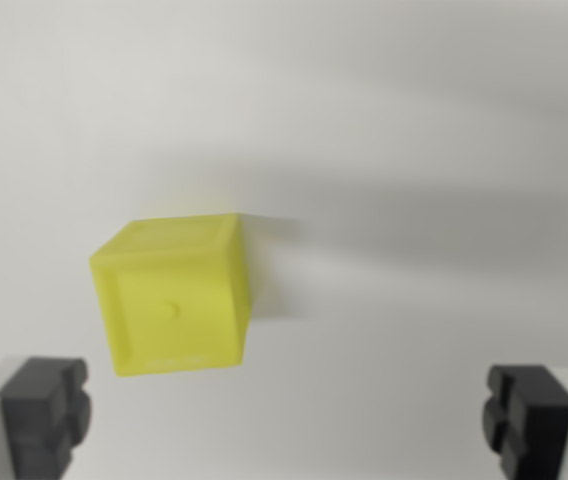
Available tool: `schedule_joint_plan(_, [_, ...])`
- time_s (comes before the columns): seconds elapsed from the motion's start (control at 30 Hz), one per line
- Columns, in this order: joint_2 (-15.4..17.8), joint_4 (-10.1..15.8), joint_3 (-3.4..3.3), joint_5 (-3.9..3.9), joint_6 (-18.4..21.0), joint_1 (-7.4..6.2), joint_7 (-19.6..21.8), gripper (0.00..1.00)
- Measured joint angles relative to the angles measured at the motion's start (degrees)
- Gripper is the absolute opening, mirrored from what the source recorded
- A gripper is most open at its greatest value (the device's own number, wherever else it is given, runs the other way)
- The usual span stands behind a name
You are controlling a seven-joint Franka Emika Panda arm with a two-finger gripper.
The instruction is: Pick yellow cube
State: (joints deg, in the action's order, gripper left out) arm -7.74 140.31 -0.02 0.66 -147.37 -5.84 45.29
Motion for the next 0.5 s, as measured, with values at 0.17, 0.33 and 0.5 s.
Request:
schedule_joint_plan(0.17, [-1.03,1.19,0.00,-0.05,-2.30,-0.82,0.00,1.00])
schedule_joint_plan(0.33, [-2.17,2.29,0.00,-0.12,-4.64,-1.67,0.00,1.00])
schedule_joint_plan(0.5, [-3.44,3.27,0.01,-0.19,-6.97,-2.54,0.03,1.00])
